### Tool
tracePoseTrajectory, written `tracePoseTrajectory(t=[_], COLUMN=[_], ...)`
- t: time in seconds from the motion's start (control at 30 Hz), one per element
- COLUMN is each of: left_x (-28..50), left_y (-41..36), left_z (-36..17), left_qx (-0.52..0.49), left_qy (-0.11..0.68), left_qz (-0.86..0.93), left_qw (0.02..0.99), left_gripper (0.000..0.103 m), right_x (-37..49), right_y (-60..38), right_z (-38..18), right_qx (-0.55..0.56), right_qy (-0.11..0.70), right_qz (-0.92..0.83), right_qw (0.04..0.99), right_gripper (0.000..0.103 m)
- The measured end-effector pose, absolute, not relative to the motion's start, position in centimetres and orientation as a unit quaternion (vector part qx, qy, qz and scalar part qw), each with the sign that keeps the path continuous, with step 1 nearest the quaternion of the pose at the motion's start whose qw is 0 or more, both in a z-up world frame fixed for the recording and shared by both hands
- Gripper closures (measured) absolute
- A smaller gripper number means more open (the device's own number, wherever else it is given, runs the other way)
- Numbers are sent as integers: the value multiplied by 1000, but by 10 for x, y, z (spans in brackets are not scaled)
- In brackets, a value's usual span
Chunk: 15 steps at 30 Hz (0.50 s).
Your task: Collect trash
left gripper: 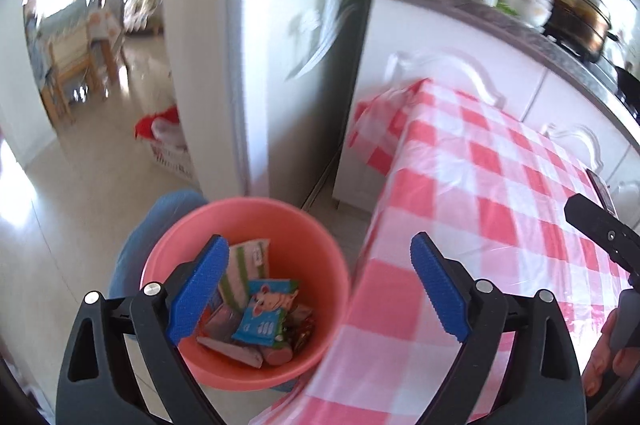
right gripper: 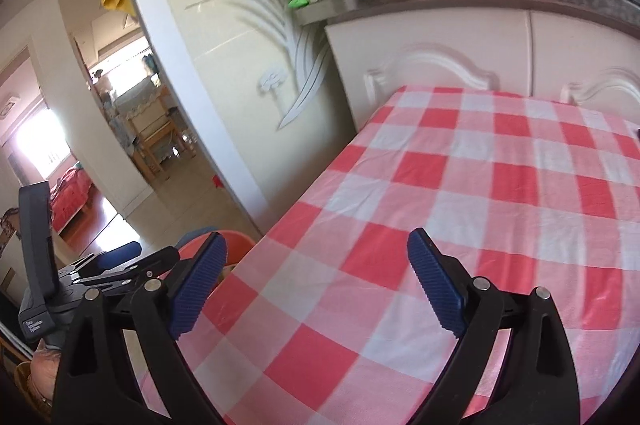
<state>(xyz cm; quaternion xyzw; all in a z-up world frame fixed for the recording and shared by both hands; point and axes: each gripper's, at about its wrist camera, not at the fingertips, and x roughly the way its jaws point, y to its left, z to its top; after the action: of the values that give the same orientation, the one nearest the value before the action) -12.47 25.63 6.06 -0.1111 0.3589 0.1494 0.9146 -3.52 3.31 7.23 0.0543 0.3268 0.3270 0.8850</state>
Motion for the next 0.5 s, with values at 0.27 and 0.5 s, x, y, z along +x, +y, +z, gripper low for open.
tracePoseTrajectory(t=[0.27, 0.5], left_x=[-120, -117], left_y=[201, 156], left_z=[97, 130], left_qx=[-58, -32], left_qy=[318, 274], left_qz=[139, 121], left_qw=[936, 954], left_gripper=[7, 6], right_x=[-61, -90], right_y=[-20, -57], right_z=[106, 134], right_qx=[51, 28], right_qy=[258, 178], right_qz=[273, 217], right_qw=[925, 959], right_gripper=[8, 7])
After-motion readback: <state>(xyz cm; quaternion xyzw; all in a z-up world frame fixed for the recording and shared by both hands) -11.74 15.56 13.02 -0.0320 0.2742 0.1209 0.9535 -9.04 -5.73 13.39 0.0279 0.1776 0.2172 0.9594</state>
